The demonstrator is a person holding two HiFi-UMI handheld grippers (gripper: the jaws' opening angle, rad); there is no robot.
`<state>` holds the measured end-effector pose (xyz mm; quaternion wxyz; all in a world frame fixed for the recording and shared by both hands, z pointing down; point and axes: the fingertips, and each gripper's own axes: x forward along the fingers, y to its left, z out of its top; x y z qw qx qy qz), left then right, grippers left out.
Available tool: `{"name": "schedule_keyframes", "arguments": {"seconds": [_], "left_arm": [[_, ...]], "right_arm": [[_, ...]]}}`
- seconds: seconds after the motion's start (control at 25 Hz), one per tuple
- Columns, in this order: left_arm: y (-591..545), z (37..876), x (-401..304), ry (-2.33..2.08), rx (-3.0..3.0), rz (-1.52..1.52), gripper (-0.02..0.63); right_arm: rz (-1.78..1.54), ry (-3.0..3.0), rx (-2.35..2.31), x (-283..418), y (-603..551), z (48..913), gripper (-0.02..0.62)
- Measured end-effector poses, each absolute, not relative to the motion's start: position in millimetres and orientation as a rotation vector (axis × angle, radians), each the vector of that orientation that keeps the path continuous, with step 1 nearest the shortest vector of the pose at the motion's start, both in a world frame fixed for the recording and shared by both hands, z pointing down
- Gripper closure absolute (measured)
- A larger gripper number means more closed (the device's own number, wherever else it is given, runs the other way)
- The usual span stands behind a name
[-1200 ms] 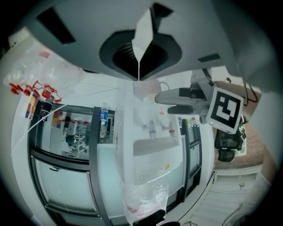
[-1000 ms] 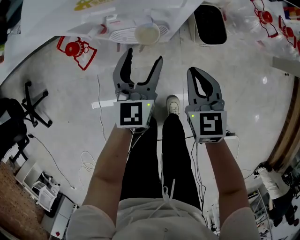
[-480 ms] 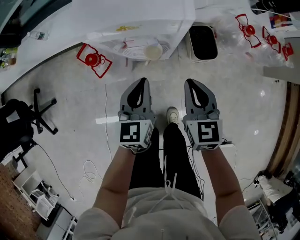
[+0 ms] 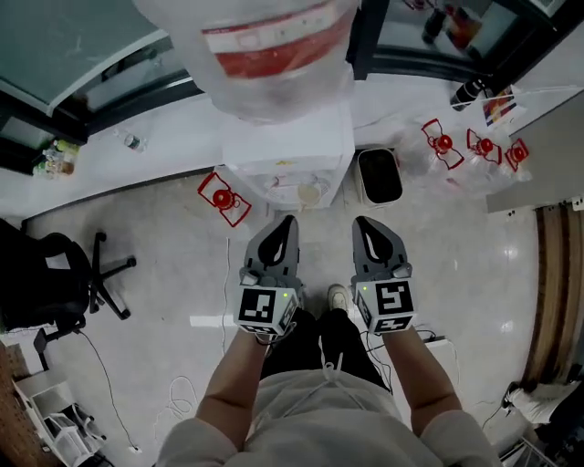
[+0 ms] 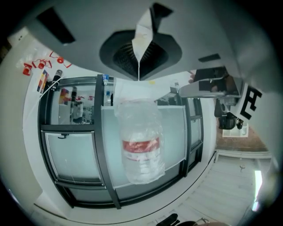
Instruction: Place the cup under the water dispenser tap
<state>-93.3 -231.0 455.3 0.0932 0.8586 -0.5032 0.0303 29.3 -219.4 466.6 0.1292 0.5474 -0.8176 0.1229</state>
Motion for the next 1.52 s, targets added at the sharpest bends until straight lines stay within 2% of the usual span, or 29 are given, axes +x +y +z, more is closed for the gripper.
{"name": "schedule_keyframes", "arguments": {"seconds": [0.32,0.84,1.16,1.52], "left_arm": [[-212.4,348.3,-92.4,-1.493,2.739,0.004,0.588],[-194.4,242.3,-126.1,-1.629,2.754,-0.124,0.588],[-196.5,206.6,-132.0,-1.645,2.774,-0.192,0.588],[-211.6,215.7,-132.4,-1.651,2.730,-0.161,0.588]], "right_arm": [[0.226,-2.433,1.661,23.3,-207.8,379.5,0.566],[0.012,-2.573,1.700,3.8,-195.4,269.1,0.568],[-0.029,-2.624,1.688,-2.8,-200.6,241.8,0.568],[0.050,-2.681,1.655,-7.5,-211.6,237.0,0.568]]}}
